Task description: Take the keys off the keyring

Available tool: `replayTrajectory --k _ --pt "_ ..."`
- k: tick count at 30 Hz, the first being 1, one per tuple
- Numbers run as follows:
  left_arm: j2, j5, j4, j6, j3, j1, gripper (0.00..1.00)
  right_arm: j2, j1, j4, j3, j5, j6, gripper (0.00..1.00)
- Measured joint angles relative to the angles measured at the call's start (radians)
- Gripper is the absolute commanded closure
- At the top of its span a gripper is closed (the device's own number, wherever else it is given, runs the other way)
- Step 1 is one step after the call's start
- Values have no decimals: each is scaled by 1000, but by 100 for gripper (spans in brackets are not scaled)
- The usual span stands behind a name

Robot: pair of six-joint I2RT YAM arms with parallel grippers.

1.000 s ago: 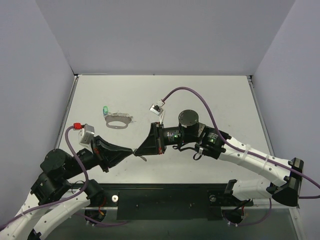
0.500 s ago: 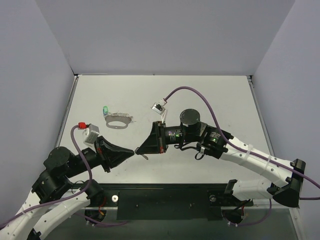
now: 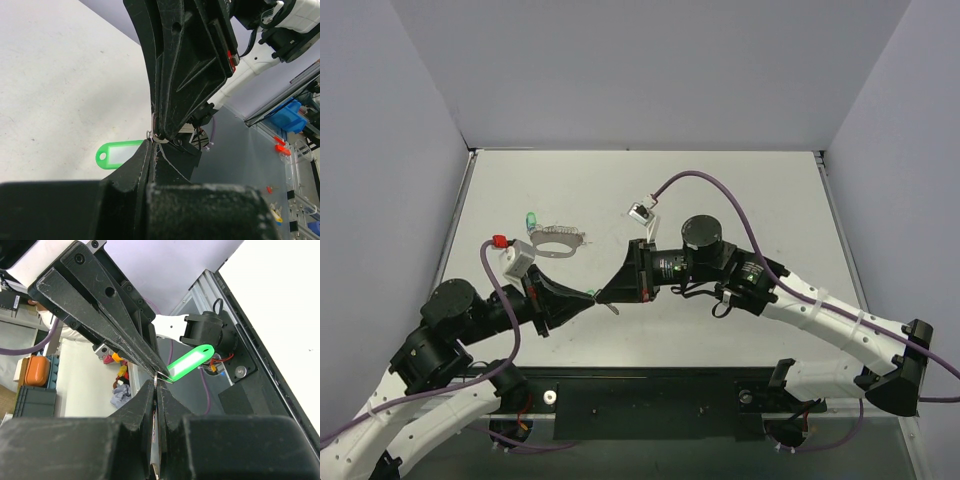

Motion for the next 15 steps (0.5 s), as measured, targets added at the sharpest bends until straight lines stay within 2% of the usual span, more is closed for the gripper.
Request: replayTrajectory --k 15 --pt "96 -23 -18 43 34 -1 100 -18 -39 -68 0 26 -22 100"
